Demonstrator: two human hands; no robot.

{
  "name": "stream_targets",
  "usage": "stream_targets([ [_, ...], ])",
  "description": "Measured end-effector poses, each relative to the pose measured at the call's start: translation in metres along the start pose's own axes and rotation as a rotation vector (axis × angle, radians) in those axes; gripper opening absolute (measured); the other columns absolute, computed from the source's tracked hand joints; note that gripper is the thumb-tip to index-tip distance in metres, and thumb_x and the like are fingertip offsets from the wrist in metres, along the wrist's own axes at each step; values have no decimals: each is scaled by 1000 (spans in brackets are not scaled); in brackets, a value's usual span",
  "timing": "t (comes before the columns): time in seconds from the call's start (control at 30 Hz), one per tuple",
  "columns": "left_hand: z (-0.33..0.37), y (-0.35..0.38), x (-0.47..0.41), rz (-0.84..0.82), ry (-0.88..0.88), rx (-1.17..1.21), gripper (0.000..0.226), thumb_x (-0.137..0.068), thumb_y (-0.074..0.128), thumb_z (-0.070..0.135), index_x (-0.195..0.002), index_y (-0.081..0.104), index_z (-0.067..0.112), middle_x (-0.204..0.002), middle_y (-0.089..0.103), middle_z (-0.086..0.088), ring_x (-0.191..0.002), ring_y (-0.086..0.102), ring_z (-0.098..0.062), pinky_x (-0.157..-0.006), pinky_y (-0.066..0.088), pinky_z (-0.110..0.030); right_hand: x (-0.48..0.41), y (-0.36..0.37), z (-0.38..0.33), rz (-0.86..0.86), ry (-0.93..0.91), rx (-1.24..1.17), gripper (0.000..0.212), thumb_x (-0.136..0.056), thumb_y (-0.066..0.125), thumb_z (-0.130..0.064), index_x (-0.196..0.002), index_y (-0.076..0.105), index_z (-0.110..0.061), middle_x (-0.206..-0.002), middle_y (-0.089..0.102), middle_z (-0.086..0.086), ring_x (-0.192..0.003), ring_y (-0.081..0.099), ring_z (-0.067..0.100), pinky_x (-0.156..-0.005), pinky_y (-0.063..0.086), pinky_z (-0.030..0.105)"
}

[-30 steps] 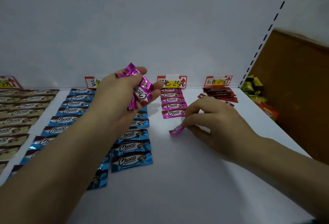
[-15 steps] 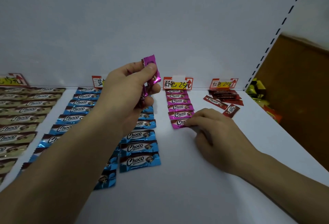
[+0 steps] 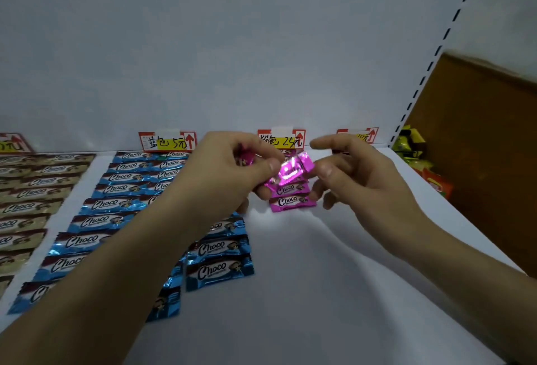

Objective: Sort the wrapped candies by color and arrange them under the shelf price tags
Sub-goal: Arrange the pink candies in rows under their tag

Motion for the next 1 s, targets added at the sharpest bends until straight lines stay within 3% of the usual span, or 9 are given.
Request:
stream_targets([
  [0.1, 0, 7, 1, -43, 6, -43, 9, -91, 70, 13, -92, 74, 21, -63, 71, 0, -51, 64, -8, -44, 51, -26, -12, -2, 5, 17, 61, -20, 31, -92, 57, -30, -120, 62, -18, -84, 71, 7, -77, 68, 11, -65, 55, 26],
  [0.2, 0, -3, -2, 115, 26, -9, 9, -92, 69, 11, -94, 74, 19, -68, 72, -2, -57, 68, -11, -44, 52, -24, -19, -9, 27, 70, -61, 474, 22, -106, 46, -29, -119, 64, -26, -102, 68, -13, -98, 62, 3, -80, 50, 25],
  [0.27, -1, -13, -4, 196, 27, 25, 10, -93, 68, 11, -96, 73, 19, -70, 73, 0, -56, 67, -8, -44, 51, -20, -15, -5, 41, -68, -171, 761, 32, -104, 42, -34, -127, 63, -25, -115, 61, -14, -107, 52, 1, -90, 44, 25],
  [0.4, -4, -24, -7, 279, 41, 65, 11, -94, 67, 11, -96, 73, 19, -73, 72, -1, -56, 65, -6, -46, 49, -19, -7, 8, 48, -255, -182, 990, 41, -104, 38, -39, -137, 58, -27, -130, 55, -11, -115, 43, 7, -96, 40, 29],
  [0.6, -5, -22, -7, 279, 37, 54, 12, -94, 66, 11, -97, 73, 21, -78, 72, -2, -58, 66, -7, -46, 51, -20, -6, 8, 50, -227, -190, 1042, 43, -102, 34, -40, -132, 62, -31, -127, 59, -12, -114, 46, 8, -94, 44, 36],
  [0.8, -6, -23, -8, 274, 31, 66, 11, -94, 67, 12, -97, 73, 21, -78, 73, -1, -58, 66, -7, -47, 51, -20, -5, 5, 48, -159, -278, 978, 34, -100, 44, -33, -121, 69, -25, -117, 63, -10, -105, 52, 10, -86, 45, 31],
  [1.0, -4, -22, -8, 257, 33, 63, 10, -94, 66, 12, -98, 72, 19, -80, 73, -4, -56, 65, -6, -45, 50, -20, -2, 5, 48, -192, -316, 977, 28, -95, 50, -29, -107, 75, -26, -107, 70, -12, -98, 57, 12, -78, 51, 38],
])
Point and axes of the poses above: each hand's wrist, its own x-axis away from the middle knuckle, its own y-axis out of the palm, z = x × y, the point moved 3 cm from there along -x, towards the middle knuckle
